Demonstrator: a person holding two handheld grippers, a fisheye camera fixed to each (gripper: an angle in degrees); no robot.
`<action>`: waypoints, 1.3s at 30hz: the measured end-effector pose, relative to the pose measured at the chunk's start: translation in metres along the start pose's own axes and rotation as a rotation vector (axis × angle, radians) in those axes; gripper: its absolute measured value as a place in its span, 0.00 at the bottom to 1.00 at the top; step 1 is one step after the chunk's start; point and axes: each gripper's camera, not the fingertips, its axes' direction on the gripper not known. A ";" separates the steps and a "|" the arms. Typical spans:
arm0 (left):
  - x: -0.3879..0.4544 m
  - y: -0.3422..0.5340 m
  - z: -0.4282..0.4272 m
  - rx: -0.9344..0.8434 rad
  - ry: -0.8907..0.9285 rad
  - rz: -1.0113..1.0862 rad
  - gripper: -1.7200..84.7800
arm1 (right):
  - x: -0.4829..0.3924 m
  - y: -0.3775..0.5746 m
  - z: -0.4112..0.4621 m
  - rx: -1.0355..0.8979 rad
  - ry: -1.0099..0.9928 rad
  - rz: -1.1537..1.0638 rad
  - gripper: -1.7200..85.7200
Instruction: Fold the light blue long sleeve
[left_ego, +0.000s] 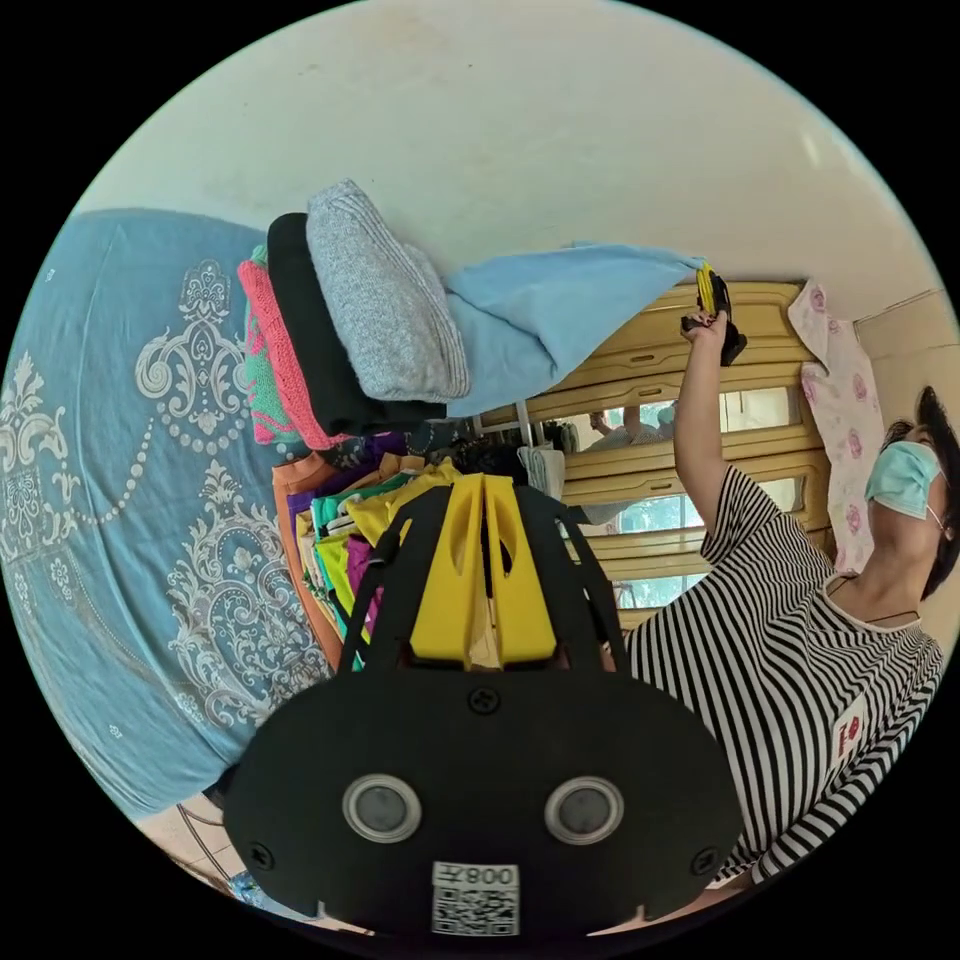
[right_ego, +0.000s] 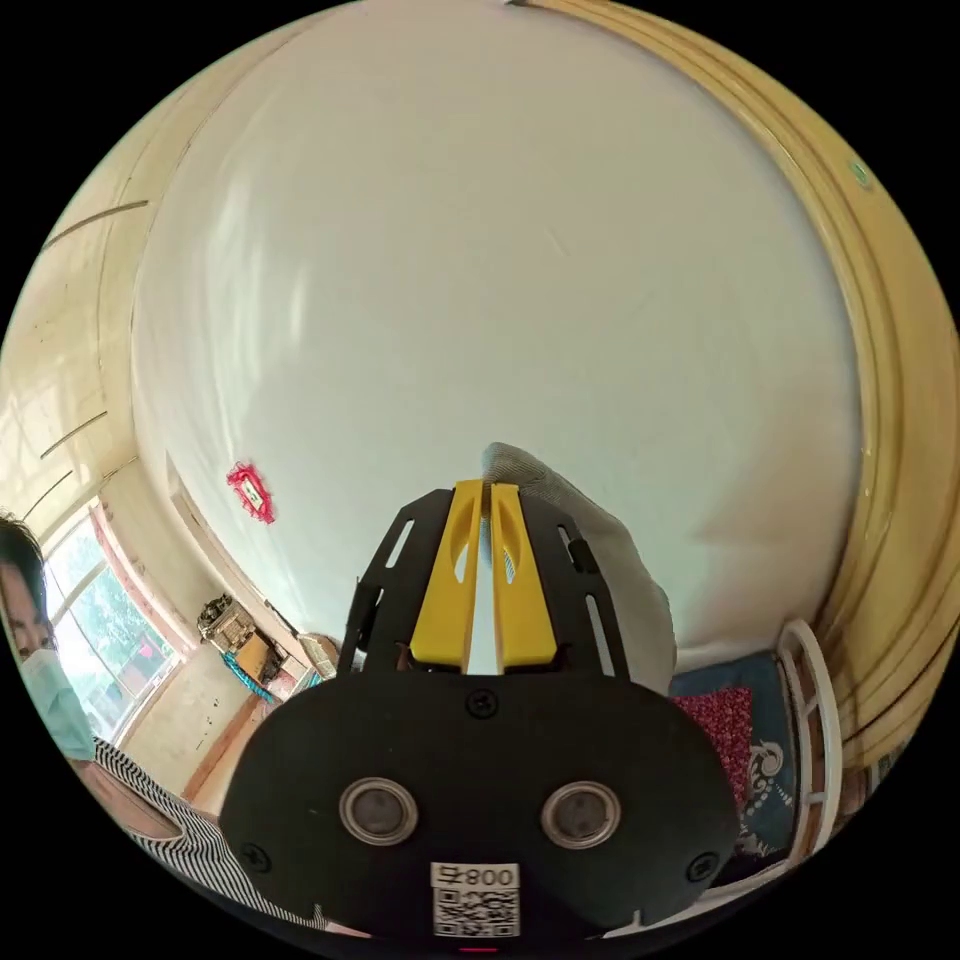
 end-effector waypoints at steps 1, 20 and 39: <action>-0.003 0.007 -0.013 0.014 0.005 0.007 0.02 | -0.019 -0.009 -0.002 0.006 -0.021 -0.021 0.03; -0.099 0.252 -0.578 0.438 0.065 0.417 0.03 | -0.617 -0.053 -0.006 -0.085 -0.329 -0.424 0.03; -0.240 0.520 -0.935 0.354 -0.121 0.327 0.14 | -0.914 0.084 0.094 -0.344 -0.943 -0.283 0.03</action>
